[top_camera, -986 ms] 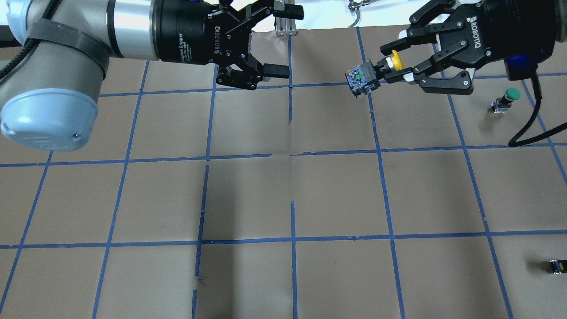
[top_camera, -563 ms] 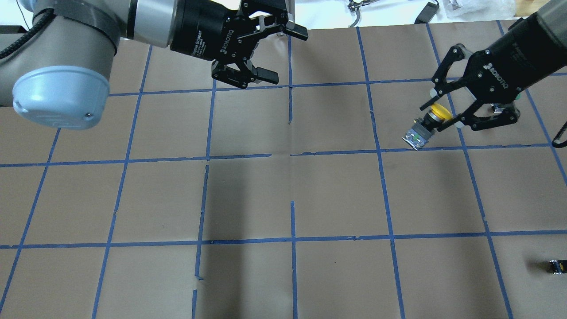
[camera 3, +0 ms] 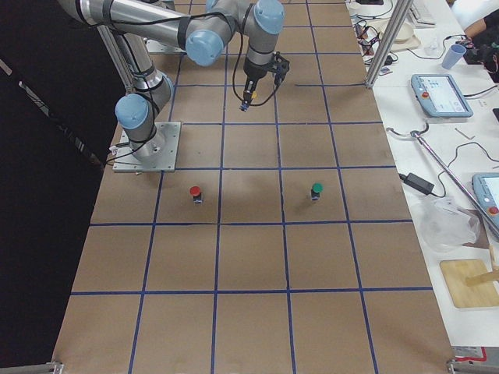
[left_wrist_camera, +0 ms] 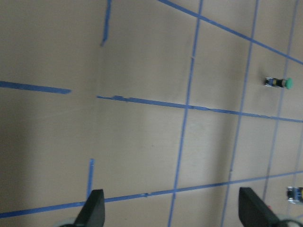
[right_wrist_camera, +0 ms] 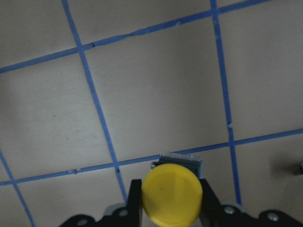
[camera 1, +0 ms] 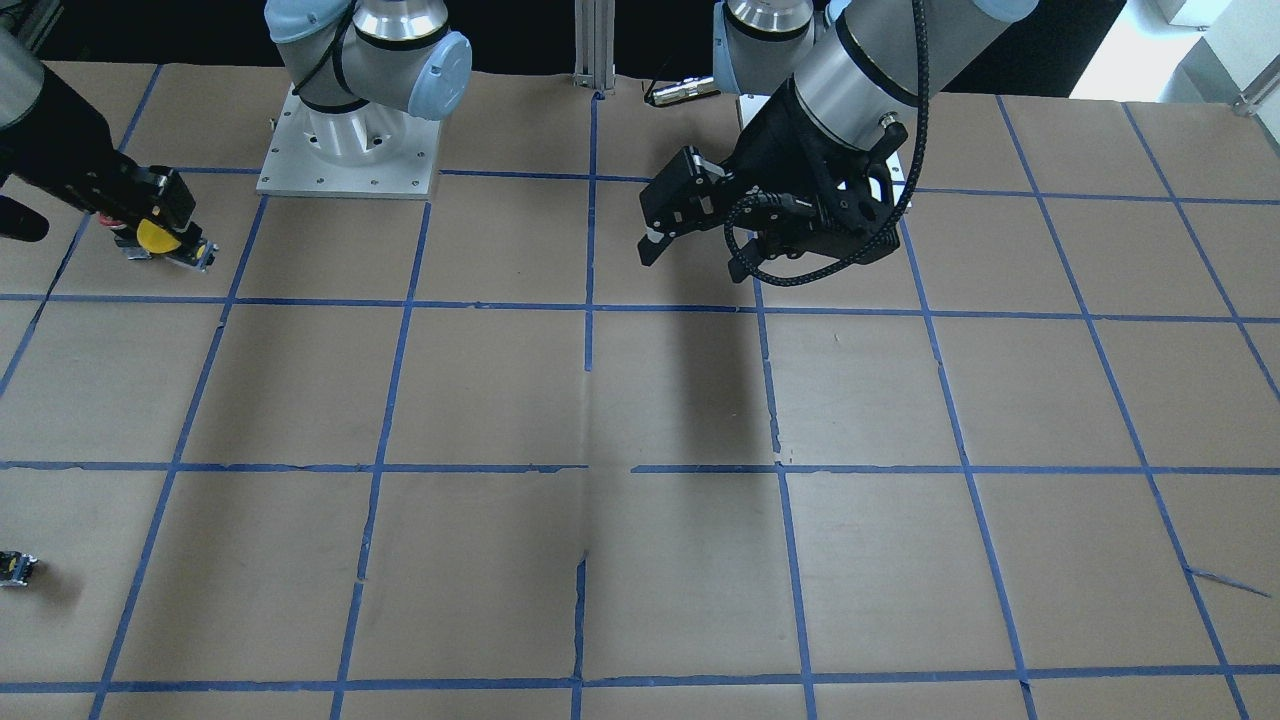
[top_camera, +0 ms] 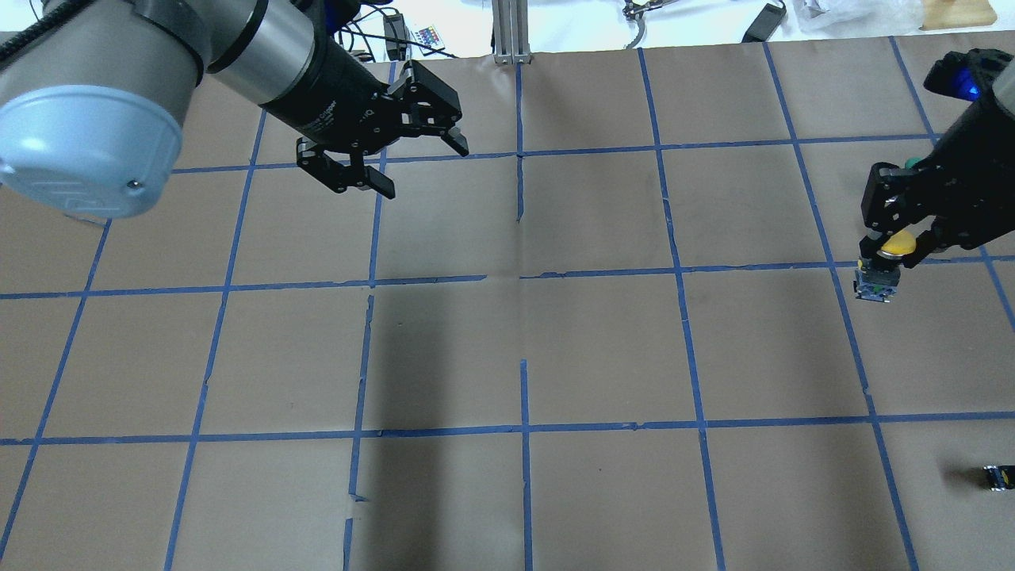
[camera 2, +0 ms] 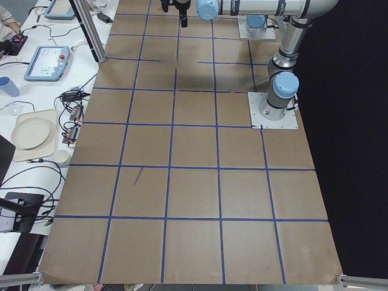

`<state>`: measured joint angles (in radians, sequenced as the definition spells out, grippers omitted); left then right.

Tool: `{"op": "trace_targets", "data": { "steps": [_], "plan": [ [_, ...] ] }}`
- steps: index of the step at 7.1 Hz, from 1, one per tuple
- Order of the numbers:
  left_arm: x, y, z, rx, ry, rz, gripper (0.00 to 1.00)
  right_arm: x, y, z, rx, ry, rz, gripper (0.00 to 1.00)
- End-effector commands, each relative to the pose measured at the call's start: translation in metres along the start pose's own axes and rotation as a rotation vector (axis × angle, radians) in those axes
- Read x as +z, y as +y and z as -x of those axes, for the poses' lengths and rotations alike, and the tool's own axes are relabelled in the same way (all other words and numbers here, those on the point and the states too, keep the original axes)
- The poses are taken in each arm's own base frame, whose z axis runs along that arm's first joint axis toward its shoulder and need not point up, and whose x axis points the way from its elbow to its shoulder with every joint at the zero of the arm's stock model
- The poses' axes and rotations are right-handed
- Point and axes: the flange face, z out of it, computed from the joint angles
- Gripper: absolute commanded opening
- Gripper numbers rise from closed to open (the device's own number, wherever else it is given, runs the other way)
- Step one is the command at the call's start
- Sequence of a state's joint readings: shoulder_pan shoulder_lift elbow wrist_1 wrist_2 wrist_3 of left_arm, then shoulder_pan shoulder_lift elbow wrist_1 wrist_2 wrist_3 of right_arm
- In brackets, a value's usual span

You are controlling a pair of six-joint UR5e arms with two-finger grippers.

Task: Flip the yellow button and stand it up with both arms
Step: 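Carry the button down with the right gripper while the left gripper withdraws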

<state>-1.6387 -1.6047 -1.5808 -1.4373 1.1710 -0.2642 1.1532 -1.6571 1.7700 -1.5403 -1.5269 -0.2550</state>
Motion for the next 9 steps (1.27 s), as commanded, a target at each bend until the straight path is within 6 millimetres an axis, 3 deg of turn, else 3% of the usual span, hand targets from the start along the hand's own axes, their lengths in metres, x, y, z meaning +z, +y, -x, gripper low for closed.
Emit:
{"op": "trace_targets", "data": {
  "steps": [1, 2, 3, 5, 6, 7, 9],
  "plan": [
    [-0.028, -0.008, 0.017, 0.085, -0.242, -0.032, 0.99, 0.040, -0.006, -0.078, -0.208, 0.047, -0.112, 0.07],
    [-0.032, -0.004, 0.021, 0.102, -0.290, -0.013, 0.99, 0.056, -0.005, -0.104, -0.245, 0.067, -0.157, 0.07],
    [-0.038, -0.002, 0.027, 0.103, -0.351, -0.013, 0.99, 0.072, -0.005, -0.114, -0.283, 0.045, -0.197, 0.07],
    [-0.058, -0.027, 0.068, 0.034, -0.355, -0.008, 0.99, 0.087, 0.005, -0.154, -0.286, -0.022, -0.240, 0.07],
    [-0.055, -0.021, 0.073, 0.039, -0.366, 0.010, 0.99, 0.102, -0.008, -0.171, -0.300, -0.092, -0.270, 0.07],
    [-0.052, -0.018, 0.067, 0.054, -0.369, 0.020, 0.99, 0.120, -0.019, -0.193, -0.282, -0.089, -0.281, 0.06],
    [-0.040, -0.007, 0.037, 0.142, -0.455, 0.021, 0.99, 0.148, -0.037, -0.209, -0.266, -0.083, -0.286, 0.07]
  ]
}}
